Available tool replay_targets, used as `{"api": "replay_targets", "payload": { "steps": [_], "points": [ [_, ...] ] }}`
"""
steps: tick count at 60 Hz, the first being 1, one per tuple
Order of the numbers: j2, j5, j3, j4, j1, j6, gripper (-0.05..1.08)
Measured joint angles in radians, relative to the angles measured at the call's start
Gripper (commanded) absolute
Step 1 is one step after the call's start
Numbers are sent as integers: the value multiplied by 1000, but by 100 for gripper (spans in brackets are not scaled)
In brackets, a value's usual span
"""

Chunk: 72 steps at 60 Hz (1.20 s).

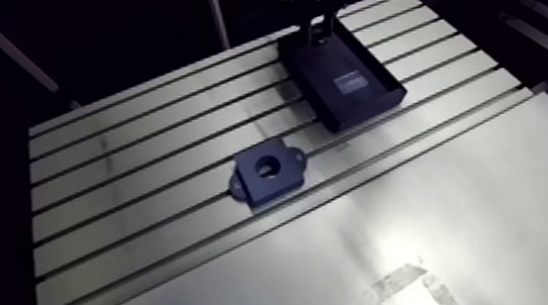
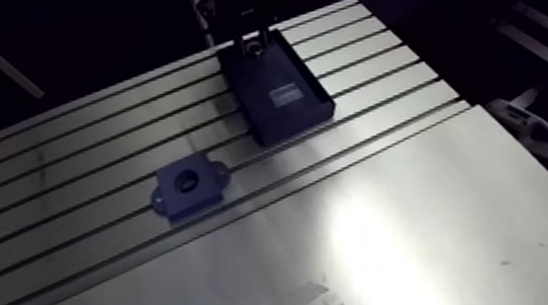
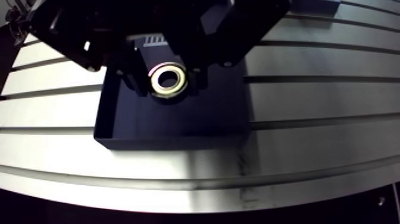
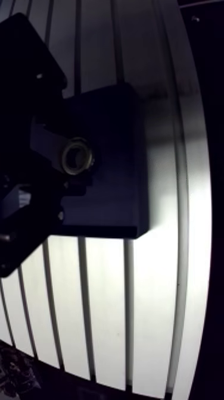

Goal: Pick up the bearing and press it into the housing until flush.

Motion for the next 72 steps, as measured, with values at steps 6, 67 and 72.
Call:
{"api": "replay_targets", "payload": {
  "steps": [6,67,72],
  "points": [
    [-21,1,9,3,1,0,65],
    [-252,7,149,47,39,5,67],
    [-260,7,158,47,55,14,67]
  ]
}}
